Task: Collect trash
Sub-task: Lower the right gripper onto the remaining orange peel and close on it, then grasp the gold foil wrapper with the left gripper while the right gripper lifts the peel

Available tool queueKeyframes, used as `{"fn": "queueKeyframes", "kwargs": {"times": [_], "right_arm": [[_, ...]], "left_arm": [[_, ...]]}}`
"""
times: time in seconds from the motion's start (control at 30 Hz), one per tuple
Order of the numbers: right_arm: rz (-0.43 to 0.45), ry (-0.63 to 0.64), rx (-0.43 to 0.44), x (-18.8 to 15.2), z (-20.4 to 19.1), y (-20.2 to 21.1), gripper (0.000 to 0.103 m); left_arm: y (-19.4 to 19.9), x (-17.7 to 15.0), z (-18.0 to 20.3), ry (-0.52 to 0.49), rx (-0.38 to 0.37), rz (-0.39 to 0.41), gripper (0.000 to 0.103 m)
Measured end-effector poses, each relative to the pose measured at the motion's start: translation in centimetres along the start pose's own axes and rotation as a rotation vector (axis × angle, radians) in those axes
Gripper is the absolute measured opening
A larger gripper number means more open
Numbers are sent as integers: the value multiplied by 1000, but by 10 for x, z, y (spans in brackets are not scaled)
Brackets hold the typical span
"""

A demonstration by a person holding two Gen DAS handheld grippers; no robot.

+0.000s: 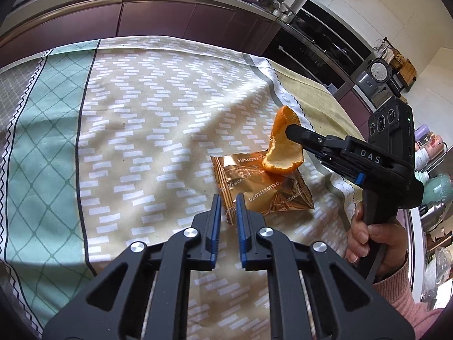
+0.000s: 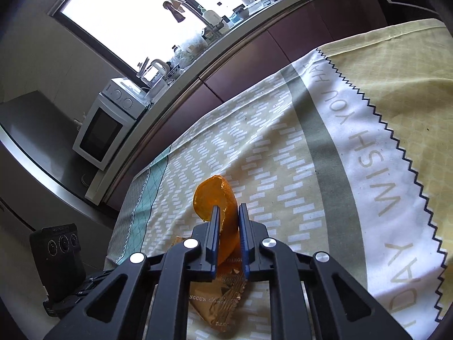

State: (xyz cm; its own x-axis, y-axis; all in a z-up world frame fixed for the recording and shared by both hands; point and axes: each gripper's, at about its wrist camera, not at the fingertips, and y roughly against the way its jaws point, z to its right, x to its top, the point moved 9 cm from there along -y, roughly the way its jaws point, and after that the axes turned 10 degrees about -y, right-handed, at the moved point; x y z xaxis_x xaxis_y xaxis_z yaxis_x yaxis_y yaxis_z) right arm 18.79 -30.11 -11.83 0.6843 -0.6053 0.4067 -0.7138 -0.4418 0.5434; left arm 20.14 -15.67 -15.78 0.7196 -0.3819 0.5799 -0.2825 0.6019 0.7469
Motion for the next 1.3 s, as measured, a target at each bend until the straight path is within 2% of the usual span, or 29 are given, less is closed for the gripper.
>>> {"fn": "queueKeyframes", "kwargs": {"times": [0.1,0.37,0.53,0.63,0.7,0.8,1.03,1.3], "right_arm": [[15,-6,2,-3,5,13,12],[27,-40,-6,-16,25,39,12],[-16,-34,-29,-34,30,30,12],[-16,-8,-31,-36,24,28,11],[-21,5,-30,-37,21,27,11],[-24,15,-27,-38,18,26,11],[-2,44,-5,-36,4,31,11],[29,136,15,-38,-35,42,11]], "left_arm": [[2,-2,1,-4,-9,2,37],[-4,-5,14,-42,-54,-23,41],[-13,-5,26,-61,-76,-39,41],[-13,-4,24,-47,-75,-34,33],[-13,-4,20,-32,-70,-31,18],[-9,-5,15,-15,-73,-19,14],[18,-1,16,-49,-36,43,9],[62,-5,2,-75,30,114,7]]}}
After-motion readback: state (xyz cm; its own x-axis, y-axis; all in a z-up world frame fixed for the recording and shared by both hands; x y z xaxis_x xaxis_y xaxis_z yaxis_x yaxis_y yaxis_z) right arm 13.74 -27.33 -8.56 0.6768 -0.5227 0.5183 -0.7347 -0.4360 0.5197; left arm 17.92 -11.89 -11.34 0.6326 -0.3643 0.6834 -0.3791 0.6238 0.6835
